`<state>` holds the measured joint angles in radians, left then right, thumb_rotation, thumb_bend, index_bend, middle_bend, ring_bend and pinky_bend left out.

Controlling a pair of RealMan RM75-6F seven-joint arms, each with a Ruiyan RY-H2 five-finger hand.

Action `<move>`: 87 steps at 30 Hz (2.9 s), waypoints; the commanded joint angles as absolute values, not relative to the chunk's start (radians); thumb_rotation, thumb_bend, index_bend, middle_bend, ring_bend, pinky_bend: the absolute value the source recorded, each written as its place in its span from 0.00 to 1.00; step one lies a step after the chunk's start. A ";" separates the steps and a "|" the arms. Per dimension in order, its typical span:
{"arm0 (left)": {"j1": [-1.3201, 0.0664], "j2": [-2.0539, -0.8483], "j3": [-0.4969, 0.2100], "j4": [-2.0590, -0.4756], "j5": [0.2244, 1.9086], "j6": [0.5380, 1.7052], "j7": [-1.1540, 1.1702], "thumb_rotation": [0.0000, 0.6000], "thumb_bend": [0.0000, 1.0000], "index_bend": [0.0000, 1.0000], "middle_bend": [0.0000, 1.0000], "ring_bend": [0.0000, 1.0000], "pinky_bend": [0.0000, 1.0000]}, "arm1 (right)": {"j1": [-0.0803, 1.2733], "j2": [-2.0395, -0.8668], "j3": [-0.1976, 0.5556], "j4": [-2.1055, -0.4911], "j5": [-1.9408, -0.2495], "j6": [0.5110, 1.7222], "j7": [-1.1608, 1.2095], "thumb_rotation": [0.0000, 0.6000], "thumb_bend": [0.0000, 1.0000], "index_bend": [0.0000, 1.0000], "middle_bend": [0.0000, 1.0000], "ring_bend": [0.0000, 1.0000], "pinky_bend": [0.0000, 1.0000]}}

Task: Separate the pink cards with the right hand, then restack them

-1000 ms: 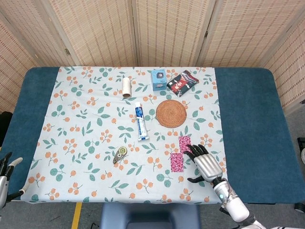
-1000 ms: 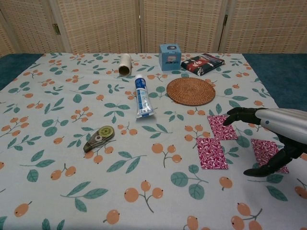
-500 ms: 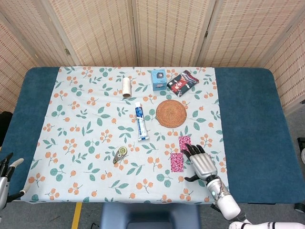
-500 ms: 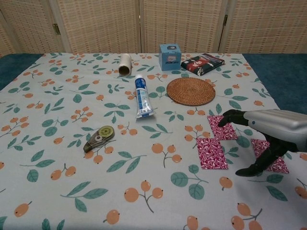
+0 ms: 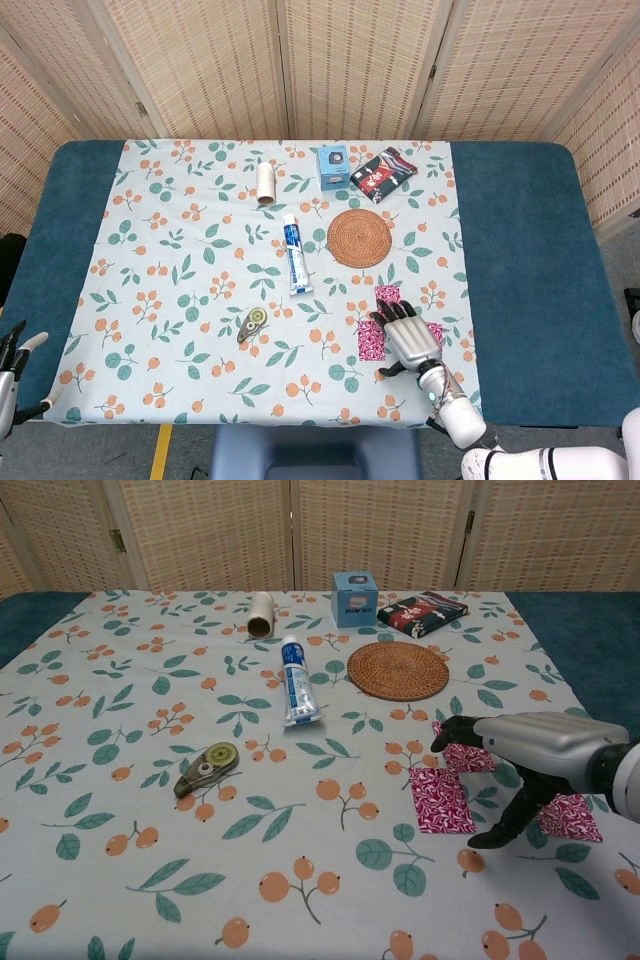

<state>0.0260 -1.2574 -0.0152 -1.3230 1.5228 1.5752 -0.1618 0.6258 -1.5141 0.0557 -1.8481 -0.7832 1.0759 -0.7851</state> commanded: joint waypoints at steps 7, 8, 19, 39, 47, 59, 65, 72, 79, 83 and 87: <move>0.026 -1.260 -0.015 -1.318 1.521 1.573 -0.165 1.00 0.26 0.22 0.06 0.12 0.00 | 0.670 -1.535 0.068 -1.817 -0.721 1.071 -0.801 0.81 0.18 0.13 0.03 0.00 0.00; 0.026 -1.261 -0.015 -1.318 1.521 1.573 -0.165 1.00 0.26 0.22 0.06 0.12 0.00 | 0.675 -1.537 0.067 -1.813 -0.714 1.069 -0.803 0.81 0.18 0.13 0.03 0.00 0.00; 0.029 -1.262 -0.016 -1.311 1.515 1.573 -0.169 1.00 0.26 0.22 0.06 0.12 0.00 | 0.711 -1.563 0.061 -1.786 -0.679 1.068 -0.800 0.81 0.18 0.18 0.04 0.00 0.00; 0.032 -1.267 -0.015 -1.298 1.514 1.572 -0.179 1.00 0.26 0.22 0.06 0.12 0.00 | 0.731 -1.577 0.046 -1.768 -0.676 1.095 -0.773 0.81 0.18 0.23 0.07 0.00 0.00; 0.033 -1.271 -0.015 -1.290 1.511 1.568 -0.184 1.00 0.26 0.22 0.06 0.12 0.00 | 0.735 -1.591 0.039 -1.757 -0.683 1.106 -0.777 0.80 0.18 0.24 0.07 0.00 0.00; 0.034 -1.278 -0.014 -1.276 1.510 1.567 -0.195 1.00 0.26 0.22 0.06 0.12 0.00 | 0.730 -1.603 0.031 -1.753 -0.707 1.121 -0.768 0.82 0.18 0.29 0.10 0.00 0.00; 0.036 -1.278 -0.014 -1.275 1.509 1.567 -0.196 1.00 0.26 0.22 0.06 0.12 0.00 | 0.727 -1.594 0.033 -1.767 -0.732 1.120 -0.752 0.82 0.18 0.29 0.10 0.00 0.00; 0.036 -1.276 -0.016 -1.279 1.509 1.570 -0.193 1.00 0.26 0.22 0.06 0.12 0.00 | 0.722 -1.567 0.037 -1.807 -0.770 1.129 -0.734 0.82 0.18 0.29 0.10 0.00 0.00; 0.034 -1.273 -0.016 -1.286 1.513 1.569 -0.187 1.00 0.26 0.22 0.06 0.12 0.00 | 0.697 -1.508 0.030 -1.865 -0.820 1.152 -0.697 0.82 0.18 0.29 0.10 0.00 0.00; 0.028 -1.271 -0.018 -1.295 1.515 1.566 -0.179 1.00 0.26 0.22 0.06 0.12 0.00 | 0.664 -1.448 0.014 -1.897 -0.853 1.174 -0.658 0.82 0.18 0.29 0.10 0.00 0.00; 0.019 -1.269 -0.019 -1.310 1.525 1.564 -0.163 1.00 0.26 0.22 0.06 0.12 0.00 | 0.630 -1.388 -0.001 -1.913 -0.881 1.190 -0.614 0.82 0.18 0.29 0.10 0.00 0.00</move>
